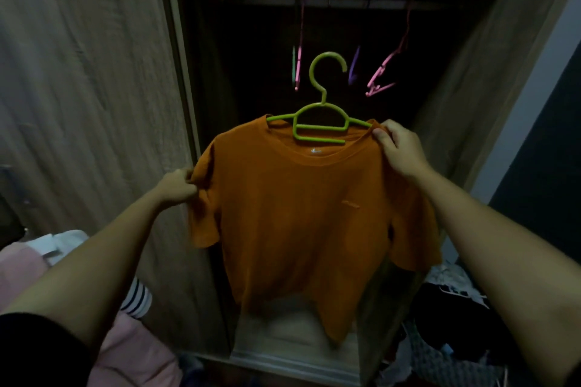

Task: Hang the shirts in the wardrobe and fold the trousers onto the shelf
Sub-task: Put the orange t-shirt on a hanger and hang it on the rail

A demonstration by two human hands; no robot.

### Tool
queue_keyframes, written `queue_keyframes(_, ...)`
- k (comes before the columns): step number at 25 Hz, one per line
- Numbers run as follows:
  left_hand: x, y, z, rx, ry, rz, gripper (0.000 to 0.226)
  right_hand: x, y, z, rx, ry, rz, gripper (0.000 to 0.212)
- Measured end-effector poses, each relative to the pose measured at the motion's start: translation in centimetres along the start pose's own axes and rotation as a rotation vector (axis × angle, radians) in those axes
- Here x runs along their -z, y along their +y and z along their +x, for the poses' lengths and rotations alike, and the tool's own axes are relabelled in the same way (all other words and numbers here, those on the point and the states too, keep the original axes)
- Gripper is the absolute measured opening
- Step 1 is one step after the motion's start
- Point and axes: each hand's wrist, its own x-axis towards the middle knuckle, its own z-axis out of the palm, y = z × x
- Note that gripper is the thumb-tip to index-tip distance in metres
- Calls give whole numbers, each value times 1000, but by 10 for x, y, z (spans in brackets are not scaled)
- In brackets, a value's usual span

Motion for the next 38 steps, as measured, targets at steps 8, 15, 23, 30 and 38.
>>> queue_keyframes(8,21,64,4,-476,-71,111,38,-10,-25,5,33,-77,-76,17)
queue_keyframes(15,37,66,-7,-528,129,-91,8,9,15,-18,-360,-232,147,44)
queue_keyframes(23,60,54,-11,-399,141,-235,6,45,-11,-8,-377,-212,627,29)
queue_keyframes(30,74,47,-17,-384,211,-264,10,31,11,-30,-493,-553,450,64)
queue_keyframes(38,83,39,-23,-310,197,-255,4,32,-9,-25,-441,-86,611,32)
